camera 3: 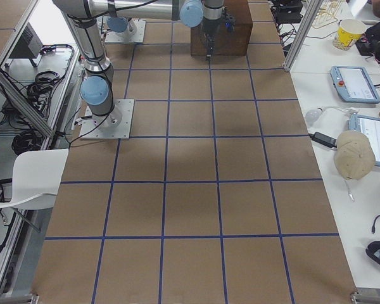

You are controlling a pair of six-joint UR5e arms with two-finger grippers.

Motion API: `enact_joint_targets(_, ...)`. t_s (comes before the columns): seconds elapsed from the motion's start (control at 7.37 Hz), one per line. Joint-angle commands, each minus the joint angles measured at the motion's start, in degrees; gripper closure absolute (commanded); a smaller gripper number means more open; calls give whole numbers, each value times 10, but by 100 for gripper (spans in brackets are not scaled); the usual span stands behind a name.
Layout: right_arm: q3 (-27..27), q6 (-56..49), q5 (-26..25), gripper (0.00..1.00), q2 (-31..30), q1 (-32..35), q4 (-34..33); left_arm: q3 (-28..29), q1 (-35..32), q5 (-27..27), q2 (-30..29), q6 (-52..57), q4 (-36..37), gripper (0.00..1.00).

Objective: Open drawer and put corn inside
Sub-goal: 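Move the left gripper down beside the cabinet toward the white drawer handle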

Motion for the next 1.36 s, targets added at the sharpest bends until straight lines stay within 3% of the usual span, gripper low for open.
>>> enact_joint_targets(0.0, 0, 0, 0, 0, 0, 0, 0, 4, 0, -1, -1, -2, 1, 0)
enact_joint_targets(1.22, 0, 0, 0, 0, 0, 0, 0, 7, 2, -3, 2, -4, -24, 0)
